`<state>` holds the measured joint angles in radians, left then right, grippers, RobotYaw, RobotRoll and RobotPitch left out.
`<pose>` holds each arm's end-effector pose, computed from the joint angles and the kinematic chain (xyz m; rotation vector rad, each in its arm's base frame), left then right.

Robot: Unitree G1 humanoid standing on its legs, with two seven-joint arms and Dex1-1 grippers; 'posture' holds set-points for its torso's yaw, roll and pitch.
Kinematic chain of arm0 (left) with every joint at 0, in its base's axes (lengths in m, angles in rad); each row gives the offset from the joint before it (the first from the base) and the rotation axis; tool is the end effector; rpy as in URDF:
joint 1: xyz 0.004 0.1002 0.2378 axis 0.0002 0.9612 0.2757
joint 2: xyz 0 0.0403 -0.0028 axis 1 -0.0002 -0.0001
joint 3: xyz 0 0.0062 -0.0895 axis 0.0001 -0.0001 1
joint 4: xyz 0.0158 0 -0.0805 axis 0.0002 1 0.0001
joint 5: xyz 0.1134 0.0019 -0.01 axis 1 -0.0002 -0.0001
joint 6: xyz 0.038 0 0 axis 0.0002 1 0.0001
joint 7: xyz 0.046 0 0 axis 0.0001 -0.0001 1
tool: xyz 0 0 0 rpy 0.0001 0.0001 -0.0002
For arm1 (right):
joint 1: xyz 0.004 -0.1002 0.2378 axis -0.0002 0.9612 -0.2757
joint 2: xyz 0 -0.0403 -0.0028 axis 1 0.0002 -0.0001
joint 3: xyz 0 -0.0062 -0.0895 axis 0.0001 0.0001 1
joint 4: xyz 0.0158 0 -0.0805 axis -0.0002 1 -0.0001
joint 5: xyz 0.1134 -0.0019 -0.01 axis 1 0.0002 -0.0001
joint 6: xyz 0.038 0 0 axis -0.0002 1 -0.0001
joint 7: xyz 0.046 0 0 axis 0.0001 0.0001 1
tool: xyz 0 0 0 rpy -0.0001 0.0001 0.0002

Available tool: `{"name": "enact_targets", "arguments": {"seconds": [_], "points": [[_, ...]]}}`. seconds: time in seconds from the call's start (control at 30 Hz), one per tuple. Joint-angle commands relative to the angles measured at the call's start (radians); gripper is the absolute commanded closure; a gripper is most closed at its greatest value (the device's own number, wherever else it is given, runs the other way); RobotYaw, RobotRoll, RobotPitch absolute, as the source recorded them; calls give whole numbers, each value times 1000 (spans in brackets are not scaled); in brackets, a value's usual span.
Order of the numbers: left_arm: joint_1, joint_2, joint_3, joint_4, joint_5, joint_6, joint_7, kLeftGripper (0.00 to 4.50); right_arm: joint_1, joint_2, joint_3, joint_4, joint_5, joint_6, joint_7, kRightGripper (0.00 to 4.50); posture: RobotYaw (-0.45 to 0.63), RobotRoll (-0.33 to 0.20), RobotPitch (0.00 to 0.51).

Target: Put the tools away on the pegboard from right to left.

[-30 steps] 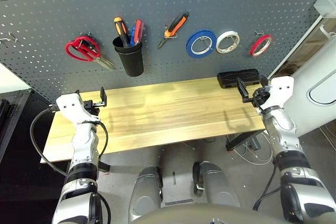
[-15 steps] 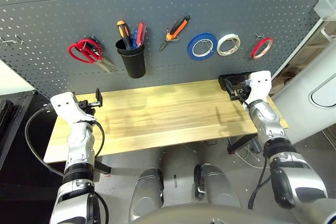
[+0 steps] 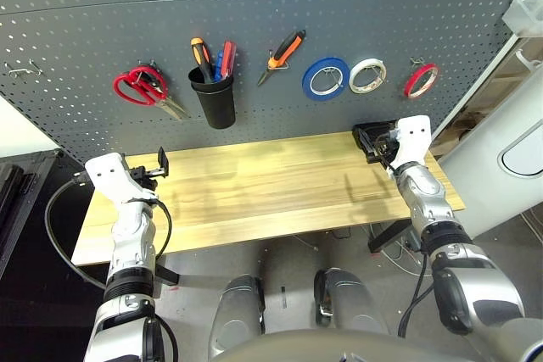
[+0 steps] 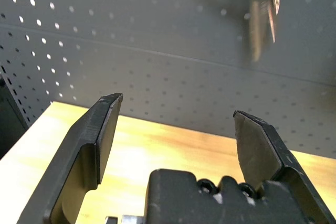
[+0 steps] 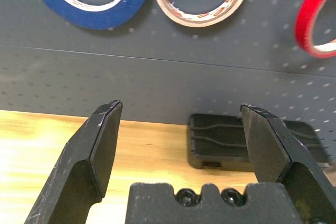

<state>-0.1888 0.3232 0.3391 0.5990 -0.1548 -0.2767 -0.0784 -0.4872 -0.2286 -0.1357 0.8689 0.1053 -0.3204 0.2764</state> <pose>0.2225 0.2845 0.0282 0.0851 0.0483 0.3215 0.2856 -0.2115 0.0353 -0.0624 0.0524 0.1401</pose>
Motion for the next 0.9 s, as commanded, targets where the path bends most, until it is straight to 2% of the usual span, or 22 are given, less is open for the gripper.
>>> {"name": "enact_targets", "arguments": {"seconds": [0.03, 0.4, 0.9], "points": [[5, -4, -4, -5, -4, 33, -2, 38, 16, -22, -2, 13, -31, -37, -38, 0, 13, 0, 22], [-12, -19, 19, -24, -59, -9, -39, 38, 72, -16, -16, -70, 17, -57, 25, 0, -1, 0, 29], [-5, -33, 11, -23, -52, -23, -46, 38, 86, -14, -29, -98, 39, -38, 14, 0, 1, 0, 33]]}}
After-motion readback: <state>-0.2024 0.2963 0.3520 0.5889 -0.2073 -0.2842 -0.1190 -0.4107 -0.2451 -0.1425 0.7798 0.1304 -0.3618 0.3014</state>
